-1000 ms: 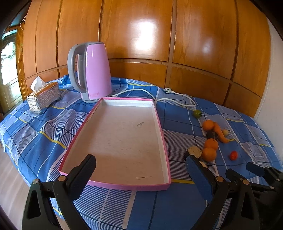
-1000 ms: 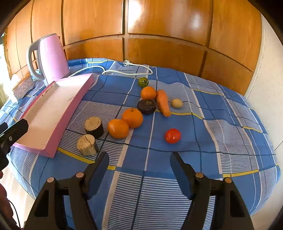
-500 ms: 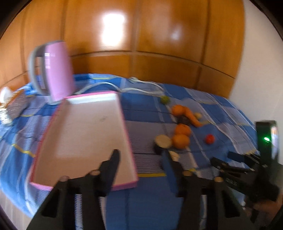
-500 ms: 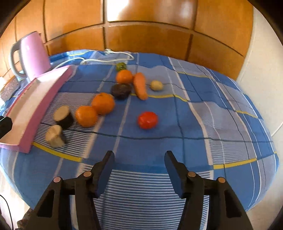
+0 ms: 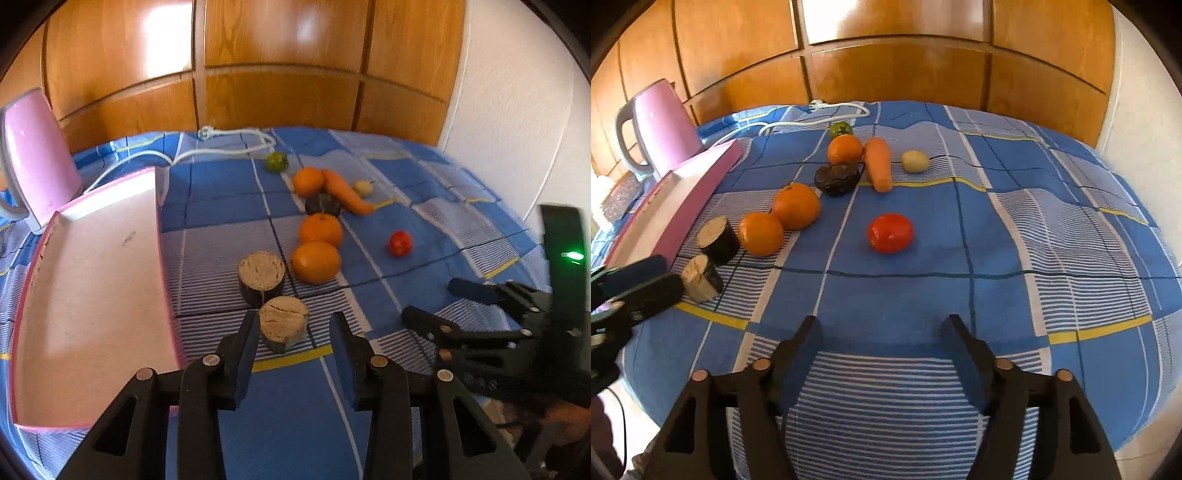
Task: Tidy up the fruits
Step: 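Grasp the pale wood slice with the left tool while the right tool grasps the red tomato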
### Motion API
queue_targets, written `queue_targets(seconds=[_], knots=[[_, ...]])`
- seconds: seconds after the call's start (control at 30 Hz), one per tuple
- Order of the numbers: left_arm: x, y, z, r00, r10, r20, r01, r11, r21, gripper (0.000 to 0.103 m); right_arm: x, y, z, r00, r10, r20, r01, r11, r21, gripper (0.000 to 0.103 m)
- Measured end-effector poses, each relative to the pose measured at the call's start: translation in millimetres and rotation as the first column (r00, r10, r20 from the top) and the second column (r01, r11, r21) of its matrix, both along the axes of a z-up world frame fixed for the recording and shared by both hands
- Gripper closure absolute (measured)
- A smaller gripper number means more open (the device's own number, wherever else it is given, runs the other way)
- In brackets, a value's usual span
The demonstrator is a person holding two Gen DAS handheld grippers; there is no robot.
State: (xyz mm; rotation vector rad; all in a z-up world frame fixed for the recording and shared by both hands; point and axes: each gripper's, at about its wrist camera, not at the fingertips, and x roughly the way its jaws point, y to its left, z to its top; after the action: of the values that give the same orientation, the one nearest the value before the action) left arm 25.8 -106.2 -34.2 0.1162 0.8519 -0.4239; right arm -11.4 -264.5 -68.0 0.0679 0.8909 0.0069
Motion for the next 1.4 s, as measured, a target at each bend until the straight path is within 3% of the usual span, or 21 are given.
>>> queue_targets(seconds=[0.2,0.3,0.43,0.57,0.83,0.9,0.97,1.03,1.4], knots=[[12,-5,-10,1.000,0.016,0.000,-0.016,0.999,0.031,0.063,-5,4,-1,1.000,0.008,0.023,-0.008,1.000,-0.028,0.025],[16,-9,-20,1.000,0.025,-0.004,-0.024,0.998,0.060,0.070,-6,2,0,1.000,0.012,0.022,-0.012,1.000,-0.026,0.025],[9,-10,-23,0.998,0.019,0.052,-0.022,0.998,0.056,0.070,-5,-9,9,0.999,-0.030,0.034,0.030,0.999,-0.018,0.050],[4,-13,-28,0.994,0.026,0.105,-0.034,0.997,0.067,0.070,3,-15,23,0.996,-0.044,0.081,0.045,0.999,-0.019,0.050],[7,-12,-35,0.992,0.060,0.108,-0.064,0.997,0.035,0.070,47,-5,11,0.999,-0.007,0.053,0.012,0.996,-0.092,0.050],[7,-13,-35,0.992,0.062,0.111,-0.066,0.997,0.036,0.070,54,-4,3,0.999,-0.002,0.040,0.006,0.996,-0.094,0.053],[7,-13,-36,0.991,0.065,0.113,-0.069,0.997,0.036,0.070,57,-4,2,0.998,0.002,0.061,0.004,0.995,-0.095,0.065],[8,-13,-36,0.991,0.069,0.111,-0.073,0.997,0.028,0.070,56,-3,2,0.997,0.004,0.073,0.003,0.996,-0.092,0.069],[5,-8,-32,0.993,0.084,0.078,-0.085,0.996,0.011,0.070,50,-3,2,0.996,-0.001,0.087,0.008,0.996,-0.087,0.072]])
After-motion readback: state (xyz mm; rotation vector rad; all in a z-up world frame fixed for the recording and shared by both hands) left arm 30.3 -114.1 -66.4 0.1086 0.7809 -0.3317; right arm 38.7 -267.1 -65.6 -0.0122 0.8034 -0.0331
